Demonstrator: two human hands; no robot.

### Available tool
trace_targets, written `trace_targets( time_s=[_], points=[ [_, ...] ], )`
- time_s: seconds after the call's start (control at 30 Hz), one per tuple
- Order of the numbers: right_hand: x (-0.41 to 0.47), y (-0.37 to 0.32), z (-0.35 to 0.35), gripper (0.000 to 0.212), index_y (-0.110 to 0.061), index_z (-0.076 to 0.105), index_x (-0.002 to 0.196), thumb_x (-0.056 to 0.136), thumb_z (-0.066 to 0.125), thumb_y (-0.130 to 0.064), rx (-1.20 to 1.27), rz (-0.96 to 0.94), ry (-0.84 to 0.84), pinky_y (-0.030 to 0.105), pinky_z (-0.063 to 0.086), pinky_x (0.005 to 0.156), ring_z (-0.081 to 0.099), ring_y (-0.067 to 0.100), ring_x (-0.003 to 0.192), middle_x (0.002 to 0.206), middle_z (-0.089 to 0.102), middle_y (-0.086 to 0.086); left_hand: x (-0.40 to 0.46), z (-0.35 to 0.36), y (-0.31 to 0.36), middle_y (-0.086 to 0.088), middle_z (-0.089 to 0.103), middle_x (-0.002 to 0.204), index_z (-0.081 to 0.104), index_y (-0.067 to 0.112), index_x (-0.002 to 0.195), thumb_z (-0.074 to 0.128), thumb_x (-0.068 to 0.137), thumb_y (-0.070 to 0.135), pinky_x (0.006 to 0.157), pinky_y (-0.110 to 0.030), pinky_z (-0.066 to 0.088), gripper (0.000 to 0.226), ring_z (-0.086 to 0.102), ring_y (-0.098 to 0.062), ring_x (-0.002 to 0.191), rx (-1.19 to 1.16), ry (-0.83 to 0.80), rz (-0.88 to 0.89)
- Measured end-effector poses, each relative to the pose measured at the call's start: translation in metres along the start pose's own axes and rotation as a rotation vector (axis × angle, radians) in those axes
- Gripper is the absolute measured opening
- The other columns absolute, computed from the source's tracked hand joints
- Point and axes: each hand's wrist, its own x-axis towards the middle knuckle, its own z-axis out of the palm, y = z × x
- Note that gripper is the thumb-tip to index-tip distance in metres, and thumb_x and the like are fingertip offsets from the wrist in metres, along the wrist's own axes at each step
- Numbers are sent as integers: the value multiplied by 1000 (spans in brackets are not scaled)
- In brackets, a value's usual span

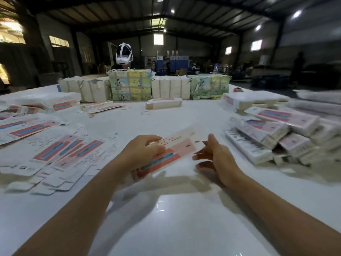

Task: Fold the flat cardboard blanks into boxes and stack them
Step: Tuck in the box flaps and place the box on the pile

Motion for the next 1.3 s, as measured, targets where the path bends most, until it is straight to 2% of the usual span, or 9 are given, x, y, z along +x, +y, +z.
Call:
trace_targets(
  time_s=[0.13, 0.23, 0.33, 0.6, 0.67, 0.83, 1.03, 1.17, 1.3],
  points=[
    [-10, -5, -1, 23, 1, 60, 81, 95, 53, -16, 166, 69, -107, 23, 44, 36, 62, 21, 46, 61, 68, 11, -10, 31, -4, 8, 61, 119, 57, 33, 127, 41, 72, 58, 76, -23, 41, 63, 55, -7, 91, 63, -52, 52],
    [-10, -2, 2, 17, 2, 60, 80, 94, 53, -6, 166, 40, -119, 23, 45, 37, 60, 19, 45, 60, 67, 11, -17, 38, -6, 8, 49, 113, 35, 34, 142, 32, 61, 83, 91, -35, 39, 95, 45, -11, 96, 357, -36, 134],
    [-11, 0, 5, 17, 2, 61, 85, 94, 53, -9, 138, 47, -161, 25, 50, 42, 65, 21, 54, 70, 71, 13, -26, 45, -3, 9, 39, 127, 11, 31, 149, 40, 53, 92, 92, -31, 39, 117, 38, -7, 98, 520, -35, 250],
    [-15, -6, -3, 26, 1, 64, 101, 82, 59, -16, 418, 71, -375, 27, 57, 51, 71, 25, 73, 89, 73, 16, -33, 32, 6, 1, 51, 122, 27, 23, 145, 72, 61, 65, 75, -26, 48, 104, 50, -14, 96, 421, 226, 420],
    [-14, -5, -6, 15, -8, 74, 89, 83, 61, -13, 263, -28, -358, 26, 57, 51, 71, 25, 73, 89, 73, 14, -35, 29, 8, -1, 55, 119, 34, 20, 143, 74, 60, 65, 74, -30, 47, 102, 53, -19, 93, 524, 273, 446],
    [-16, -5, -9, 40, -30, 78, 74, 93, 54, -4, -68, -219, -299, 25, 54, 49, 67, 21, 53, 77, 74, 6, -37, 22, 11, 1, 64, 111, 48, 22, 134, 75, 66, 58, 65, -28, 39, 82, 58, -23, 83, 555, 308, 454],
    [-12, -3, -11, 12, -13, 77, 84, 80, 68, -7, 12, -92, -354, 26, 55, 51, 68, 23, 65, 93, 73, 14, -35, 34, -1, 5, 44, 135, 18, 26, 148, 66, 67, 68, 92, -31, 41, 103, 45, -13, 107, 497, 145, 427],
    [-14, -4, -10, 40, -7, 68, 109, 69, 71, -7, 83, 89, -442, 25, 54, 47, 70, 23, 87, 106, 71, 13, -32, 36, -2, 6, 48, 130, 26, 27, 145, 60, 61, 72, 93, -34, 37, 100, 43, -12, 102, 448, 136, 480],
    [-18, -9, -9, 39, -10, 69, 107, 68, 73, -10, 80, 84, -467, 25, 54, 46, 69, 24, 85, 103, 71, 13, -33, 37, -3, 5, 50, 124, 28, 26, 142, 64, 61, 68, 90, -33, 39, 99, 40, -10, 94, 436, 142, 511]
  ],
)
